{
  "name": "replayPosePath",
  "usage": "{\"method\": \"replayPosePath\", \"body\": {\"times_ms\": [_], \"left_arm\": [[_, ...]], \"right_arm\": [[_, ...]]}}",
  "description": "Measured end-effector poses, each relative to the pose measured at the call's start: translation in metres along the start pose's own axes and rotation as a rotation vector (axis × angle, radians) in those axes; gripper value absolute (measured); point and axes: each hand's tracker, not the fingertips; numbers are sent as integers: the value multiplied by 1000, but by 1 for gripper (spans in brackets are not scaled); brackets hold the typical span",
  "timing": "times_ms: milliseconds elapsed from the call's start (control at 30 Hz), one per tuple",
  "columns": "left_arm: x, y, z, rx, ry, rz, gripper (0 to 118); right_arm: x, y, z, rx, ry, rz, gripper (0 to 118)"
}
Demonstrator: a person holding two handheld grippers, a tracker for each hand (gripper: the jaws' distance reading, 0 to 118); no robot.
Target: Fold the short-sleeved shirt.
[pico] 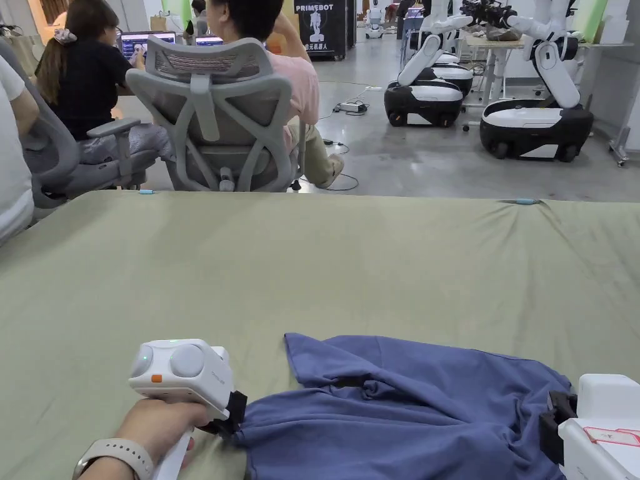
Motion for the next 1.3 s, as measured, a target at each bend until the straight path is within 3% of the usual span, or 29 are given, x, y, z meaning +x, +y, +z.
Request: {"method": "replayPosePath", "body": {"times_ms": [200,233,300,400,533,567,600,667,733,867,967,1033,1067,1100,1167,1200,1233,1300], "left_arm": [[22,-4,53,198,-27,0,4],[-4,21,46,216,-30,-6,4],[1,21,54,260,-26,-27,4],[1,28,46,283,-28,-51,4],[2,33,35,292,-18,-77,4],[0,35,34,294,-19,-77,4],[-3,36,32,295,-22,-74,4],[-7,40,26,288,-27,-70,4],[-10,42,23,286,-27,-67,5],[-9,46,17,275,-29,-75,4],[-5,48,12,266,-30,-90,5],[-4,48,9,258,-27,-97,4],[-4,48,7,257,-21,-98,4],[-4,48,6,256,-10,-104,4],[-4,47,6,272,17,-109,4],[-3,47,7,273,24,-115,4],[-1,48,8,269,32,-130,4],[4,49,15,305,59,-162,4]], "right_arm": [[28,7,-6,-3,-26,-3,0],[35,10,-9,-4,-33,-1,0],[53,18,-21,-16,-58,8,0],[88,30,-58,-101,-98,-19,0],[128,36,-118,-207,-63,-69,0],[135,35,-131,-212,-63,-70,7],[140,33,-145,-220,-56,-81,27],[147,30,-170,-277,-43,-99,95],[149,23,-192,-310,-22,-108,106],[133,14,-217,-337,-9,-87,102],[112,1,-233,-430,96,-21,98],[103,-8,-236,-470,114,33,78],[103,-7,-233,-429,83,55,74],[106,-1,-228,-440,106,18,62],[113,9,-216,-400,85,-9,8],[117,14,-208,-363,43,3,8],[121,21,-200,-363,116,-40,8],[120,36,-178,-315,111,-27,8]]}}
